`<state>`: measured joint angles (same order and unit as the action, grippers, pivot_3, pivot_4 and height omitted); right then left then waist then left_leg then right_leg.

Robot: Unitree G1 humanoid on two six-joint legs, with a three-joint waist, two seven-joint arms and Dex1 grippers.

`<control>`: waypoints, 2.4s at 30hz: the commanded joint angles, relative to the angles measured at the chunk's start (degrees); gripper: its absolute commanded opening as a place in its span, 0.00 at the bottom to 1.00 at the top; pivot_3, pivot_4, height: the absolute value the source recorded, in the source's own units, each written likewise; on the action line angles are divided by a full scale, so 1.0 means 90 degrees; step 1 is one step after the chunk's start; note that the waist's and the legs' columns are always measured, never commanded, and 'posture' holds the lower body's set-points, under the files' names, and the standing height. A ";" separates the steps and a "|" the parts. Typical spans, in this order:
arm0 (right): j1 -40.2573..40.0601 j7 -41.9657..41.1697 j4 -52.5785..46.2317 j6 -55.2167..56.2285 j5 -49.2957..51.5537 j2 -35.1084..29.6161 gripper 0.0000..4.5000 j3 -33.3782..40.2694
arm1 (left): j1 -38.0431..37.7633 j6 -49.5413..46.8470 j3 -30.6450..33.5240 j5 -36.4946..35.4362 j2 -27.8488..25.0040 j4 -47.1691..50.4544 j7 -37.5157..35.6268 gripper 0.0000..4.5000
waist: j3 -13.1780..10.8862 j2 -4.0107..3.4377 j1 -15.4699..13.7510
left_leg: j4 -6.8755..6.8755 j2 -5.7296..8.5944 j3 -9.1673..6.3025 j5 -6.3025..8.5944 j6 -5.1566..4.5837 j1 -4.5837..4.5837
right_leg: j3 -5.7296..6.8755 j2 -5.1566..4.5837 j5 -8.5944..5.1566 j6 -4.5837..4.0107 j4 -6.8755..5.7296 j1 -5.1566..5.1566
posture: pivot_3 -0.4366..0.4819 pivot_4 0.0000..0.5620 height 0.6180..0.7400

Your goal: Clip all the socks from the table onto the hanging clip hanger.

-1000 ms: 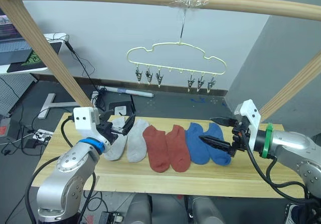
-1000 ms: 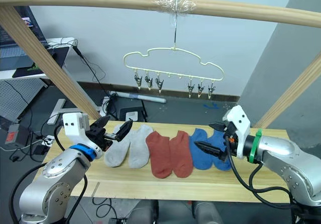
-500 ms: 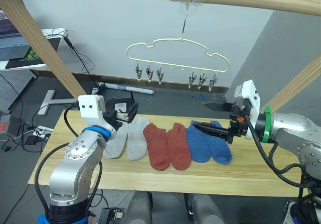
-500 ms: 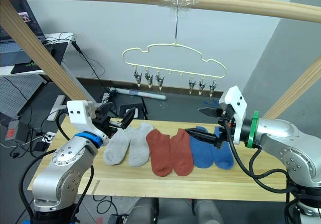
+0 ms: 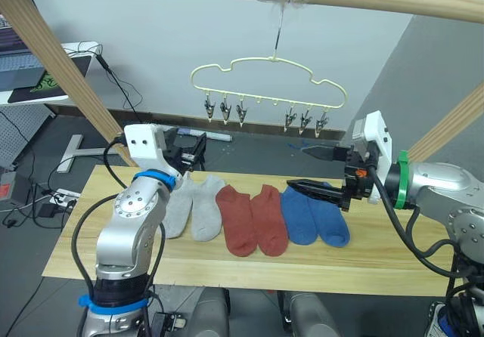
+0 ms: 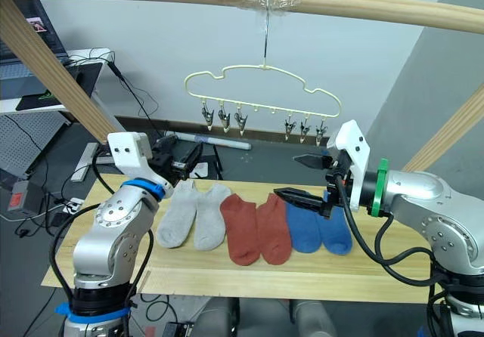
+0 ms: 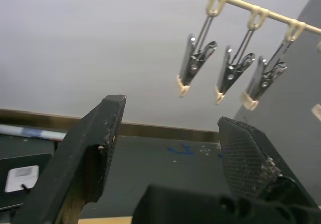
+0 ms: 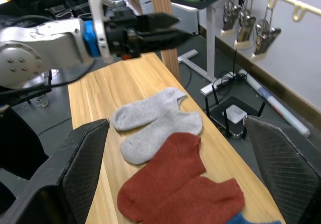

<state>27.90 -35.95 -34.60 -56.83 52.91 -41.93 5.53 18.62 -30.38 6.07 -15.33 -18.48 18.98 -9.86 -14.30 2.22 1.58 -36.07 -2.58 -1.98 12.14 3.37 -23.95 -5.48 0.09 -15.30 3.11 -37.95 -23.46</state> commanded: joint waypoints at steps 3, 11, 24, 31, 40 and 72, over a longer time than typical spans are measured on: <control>0.0336 0.0102 0.0020 0.0054 0.0130 0.0063 1.00 0.0086 | 0.0340 0.0433 -0.0123 0.0237 0.0105 -0.0376 -0.0043 0.62 | 0.0000 0.0001 0.0005 | 0.0000 0.0000 0.0000 0.0000 0.0000 0.0000 | 0.0000 0.0000 0.0000 0.0000 0.0000 0.0000 | 0.49 0.44 1.00; 0.0515 0.0536 0.0135 0.0109 -0.0010 0.0357 1.00 0.0083 | 0.0847 0.0859 -0.0162 0.0454 0.0189 -0.1162 -0.0067 0.62 | 0.0000 0.0001 0.0008 | 0.0000 0.0000 -0.0005 0.0000 0.0000 -0.0003 | 0.0005 0.0000 0.0000 0.0000 0.0000 0.0000 | 0.48 0.43 1.00; 0.0450 0.0974 0.0000 0.0088 0.0027 0.0569 1.00 0.0083 | 0.1722 0.1451 -0.0194 0.0699 0.0381 -0.2338 -0.0110 0.62 | -0.0001 0.0000 0.0019 | 0.0001 0.0000 -0.0010 0.0000 0.0000 -0.0009 | 0.0012 0.0000 0.0000 0.0000 0.0000 -0.0005 | 0.45 0.43 1.00; 0.0337 0.1138 -0.0133 0.0041 0.0140 0.0600 1.00 0.0090 | 0.2232 0.1694 -0.0181 0.0775 0.0534 -0.2908 -0.0053 0.62 | -0.0001 0.0001 0.0027 | 0.0001 0.0000 -0.0013 0.0000 0.0000 -0.0013 | 0.0015 0.0000 0.0000 0.0001 0.0000 -0.0005 | 0.44 0.44 1.00; 0.0253 0.1263 -0.0227 -0.0011 0.0243 0.0579 1.00 0.0115 | 0.2477 0.1767 -0.0131 0.0811 0.0572 -0.3201 -0.0048 0.62 | -0.0003 -0.0001 0.0038 | 0.0001 0.0001 -0.0017 0.0000 0.0000 -0.0015 | 0.0018 0.0000 -0.0001 0.0002 0.0001 -0.0007 | 0.43 0.45 1.00; 0.0525 0.1961 0.0109 -0.1526 -0.0186 -0.0155 1.00 -0.0808 | 0.2711 0.0037 0.0465 -0.0427 0.0492 -0.2214 -0.0441 0.05 | -0.0039 -0.0002 0.0055 | 0.0001 0.0000 -0.0024 -0.0001 0.0001 -0.0024 | 0.0025 0.0000 -0.0002 0.0004 -0.0001 -0.0016 | 0.43 0.49 1.00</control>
<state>31.69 -18.73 -34.08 -70.18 53.59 -42.90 -0.29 41.38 -28.11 9.09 -16.83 -13.74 -4.75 -13.27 -14.65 2.20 2.07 -36.06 -2.58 -2.21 12.13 3.38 -24.16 -5.25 0.10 -15.32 3.14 -37.95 -23.60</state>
